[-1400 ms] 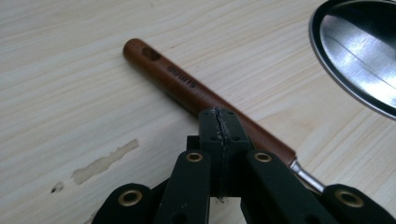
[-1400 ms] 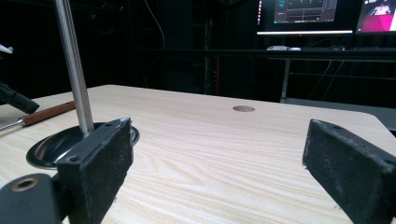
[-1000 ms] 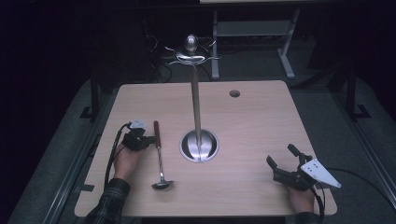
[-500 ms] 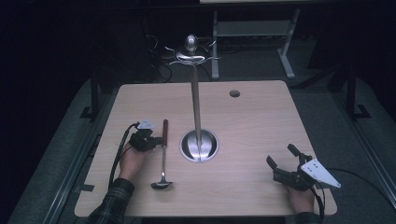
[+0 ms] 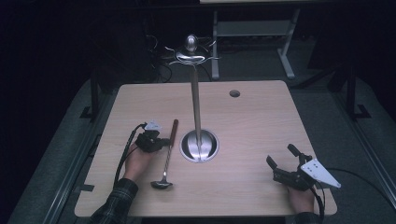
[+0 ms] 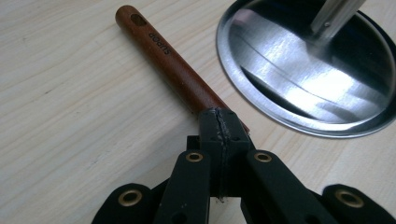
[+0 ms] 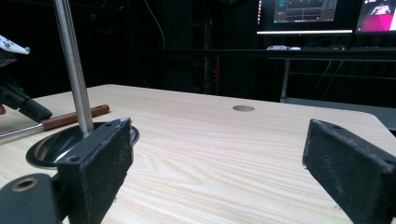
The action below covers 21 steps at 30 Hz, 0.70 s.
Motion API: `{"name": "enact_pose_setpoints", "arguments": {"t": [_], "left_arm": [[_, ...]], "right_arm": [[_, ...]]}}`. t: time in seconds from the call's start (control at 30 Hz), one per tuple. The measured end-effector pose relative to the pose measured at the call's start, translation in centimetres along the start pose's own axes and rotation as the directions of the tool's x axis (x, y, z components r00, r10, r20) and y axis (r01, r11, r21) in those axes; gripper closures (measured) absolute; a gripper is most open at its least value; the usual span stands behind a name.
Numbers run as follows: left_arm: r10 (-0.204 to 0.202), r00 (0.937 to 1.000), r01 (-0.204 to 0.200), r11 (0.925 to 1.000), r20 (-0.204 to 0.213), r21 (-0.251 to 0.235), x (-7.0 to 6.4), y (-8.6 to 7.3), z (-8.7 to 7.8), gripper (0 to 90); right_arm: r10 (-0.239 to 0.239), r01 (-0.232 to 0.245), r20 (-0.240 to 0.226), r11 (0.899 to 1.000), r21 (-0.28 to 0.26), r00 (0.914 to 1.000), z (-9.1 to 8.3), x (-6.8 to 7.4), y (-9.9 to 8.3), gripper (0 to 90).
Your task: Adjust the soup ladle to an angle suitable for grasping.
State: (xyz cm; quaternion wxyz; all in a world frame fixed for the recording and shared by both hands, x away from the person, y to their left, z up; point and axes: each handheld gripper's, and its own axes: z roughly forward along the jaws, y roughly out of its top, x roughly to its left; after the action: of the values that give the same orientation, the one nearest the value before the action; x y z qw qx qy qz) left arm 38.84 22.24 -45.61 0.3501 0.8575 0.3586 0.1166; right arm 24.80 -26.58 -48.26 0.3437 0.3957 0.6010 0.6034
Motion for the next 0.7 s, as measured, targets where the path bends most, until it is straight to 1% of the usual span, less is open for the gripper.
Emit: {"name": "enact_pose_setpoints", "arguments": {"t": [0.13, 0.17, 0.2, 0.27, 0.3, 0.33, 0.37, 0.4, 0.43, 0.47, 0.53, 0.6, 0.67, 0.7], "left_arm": [[0.011, 0.9999, -0.011, 0.9999, 0.007, 0.005, -0.3, 0.1, 0.2, 89.8], [0.001, 0.9999, -0.001, 1.0, 0.012, 0.004, -0.5, 0.1, 0.3, 89.8], [0.016, 0.9998, -0.016, 0.9998, 0.012, 0.008, -0.5, 0.2, 0.3, 89.8], [0.023, 0.9996, -0.023, 0.9997, 0.015, 0.009, -0.7, 0.3, 0.4, 89.8], [0.017, 0.9997, -0.017, 0.9998, 0.018, 0.011, -0.9, 0.3, 0.5, 89.8], [0.03, 0.9993, -0.031, 0.9994, 0.02, 0.014, -1.0, 0.4, 0.5, 89.8], [0.034, 0.9992, -0.034, 0.9993, 0.023, 0.012, -1.2, 0.4, 0.6, 89.8], [0.036, 0.999, -0.036, 0.9991, 0.027, 0.021, -1.3, 0.5, 0.6, 89.8], [0.054, 0.9983, -0.054, 0.9982, 0.023, 0.024, -1.3, 0.5, 0.7, 89.8], [0.061, 0.998, -0.061, 0.9978, 0.02, 0.026, -1.3, 0.6, 0.7, 89.8], [0.052, 0.9983, -0.053, 0.9982, 0.025, 0.027, -1.3, 0.5, 0.7, 89.8], [0.032, 0.9992, -0.032, 0.9993, 0.022, 0.021, -1.3, 0.5, 0.5, 89.8], [0.035, 0.9992, -0.036, 0.9992, 0.017, 0.018, -1.2, 0.6, 0.0, 89.8], [0.021, 0.9996, -0.021, 0.9997, 0.017, 0.015, -1.3, 0.6, -0.4, 89.8]], "right_arm": [[0.001, -0.001, 0.001, 1.0, -0.003, 1.0, 0.0, 0.0, 0.0, 8.0], [0.0, 0.0, 0.001, 1.0, 0.0, 1.0, 0.0, 0.0, 0.0, 8.0], [0.001, -0.001, 0.001, 1.0, -0.002, 1.0, 0.0, 0.0, 0.0, 8.0], [0.0, 0.0, 0.001, 1.0, -0.001, 1.0, 0.0, 0.0, 0.0, 8.0], [0.0, 0.0, 0.001, 1.0, 0.0, 1.0, 0.0, 0.0, 0.0, 8.0], [0.0, 0.0, 0.0, 1.0, 0.0, 1.0, 0.0, 0.0, 0.0, 8.0], [0.0, 0.0, 0.0, 1.0, 0.0, 1.0, 0.0, 0.0, 0.0, 8.0], [0.0, 0.0, 0.001, 1.0, 0.0, 1.0, 0.0, 0.0, 0.0, 8.0], [-0.001, 0.001, 0.0, 1.0, -0.001, 1.0, 0.0, 0.0, 0.0, 8.0], [0.002, -0.002, 0.001, 1.0, -0.003, 1.0, 0.0, 0.0, 0.0, 8.0], [0.002, -0.002, 0.0, 1.0, -0.003, 1.0, 0.0, 0.0, 0.0, 8.0], [0.002, -0.002, -0.001, 1.0, -0.003, 1.0, 0.0, 0.0, 0.0, 8.0], [0.003, -0.003, -0.002, 1.0, -0.003, 1.0, 0.0, 0.0, 0.0, 8.0], [0.003, -0.003, -0.003, 1.0, -0.003, 1.0, 0.0, 0.0, 0.0, 8.0]]}}
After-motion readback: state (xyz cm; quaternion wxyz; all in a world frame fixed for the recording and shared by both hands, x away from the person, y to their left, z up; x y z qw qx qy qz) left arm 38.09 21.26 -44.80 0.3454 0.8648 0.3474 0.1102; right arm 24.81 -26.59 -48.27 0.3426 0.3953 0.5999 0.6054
